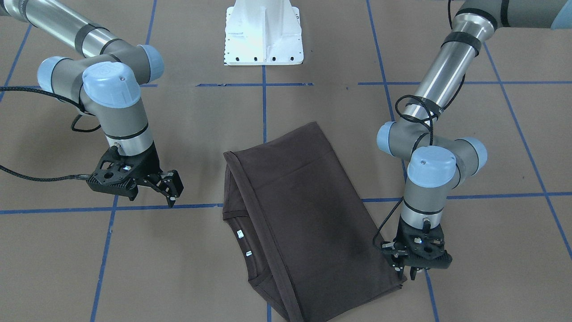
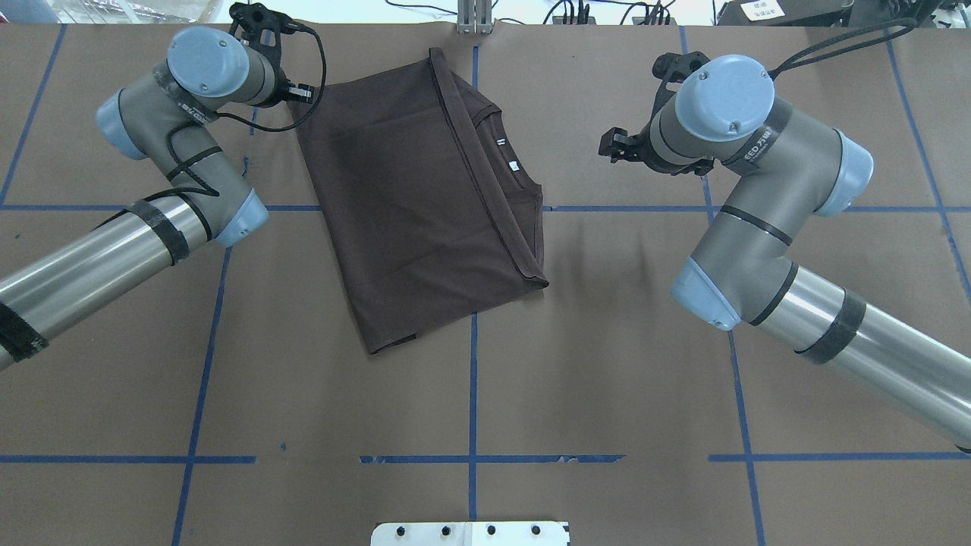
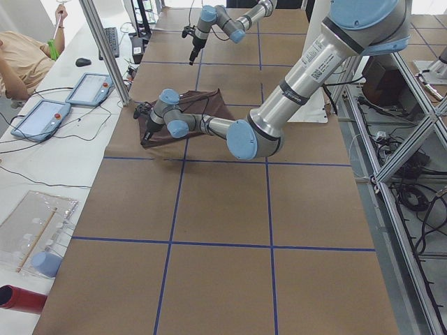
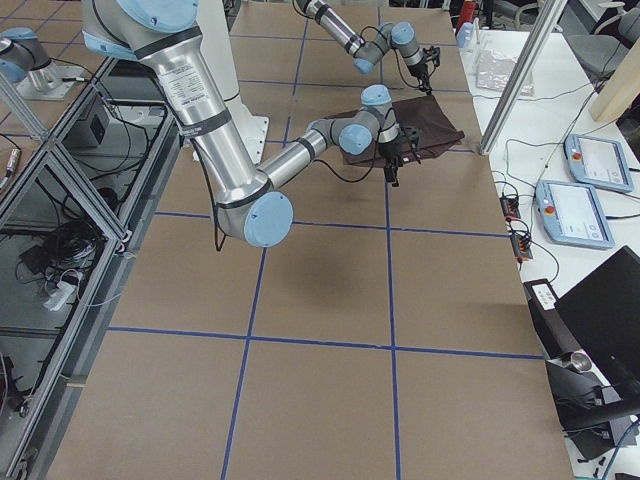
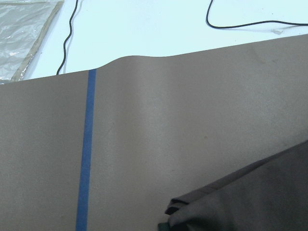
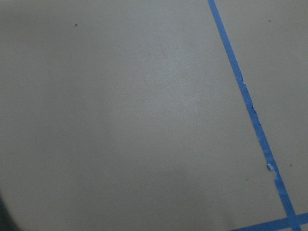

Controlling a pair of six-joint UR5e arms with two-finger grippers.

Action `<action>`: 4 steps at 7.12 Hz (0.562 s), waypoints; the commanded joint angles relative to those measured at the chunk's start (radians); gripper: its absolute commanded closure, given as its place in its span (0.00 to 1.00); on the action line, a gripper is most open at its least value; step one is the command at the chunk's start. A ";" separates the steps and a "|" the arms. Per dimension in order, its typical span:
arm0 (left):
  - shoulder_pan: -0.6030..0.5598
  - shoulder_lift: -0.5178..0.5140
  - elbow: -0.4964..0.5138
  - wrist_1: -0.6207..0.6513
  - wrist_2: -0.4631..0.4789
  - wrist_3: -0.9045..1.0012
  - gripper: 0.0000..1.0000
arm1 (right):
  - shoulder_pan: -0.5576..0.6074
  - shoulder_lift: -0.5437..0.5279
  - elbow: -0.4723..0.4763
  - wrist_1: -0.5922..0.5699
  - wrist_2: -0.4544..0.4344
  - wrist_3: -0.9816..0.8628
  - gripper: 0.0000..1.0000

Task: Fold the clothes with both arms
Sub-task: 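Move the right gripper over the shirt to its collar edge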

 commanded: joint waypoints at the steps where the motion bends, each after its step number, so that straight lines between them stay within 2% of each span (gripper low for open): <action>1: -0.010 0.100 -0.171 0.000 -0.114 0.043 0.00 | -0.034 0.089 -0.053 -0.001 -0.017 0.147 0.15; 4: 0.001 0.103 -0.198 -0.003 -0.117 -0.003 0.00 | -0.122 0.255 -0.214 -0.009 -0.100 0.258 0.47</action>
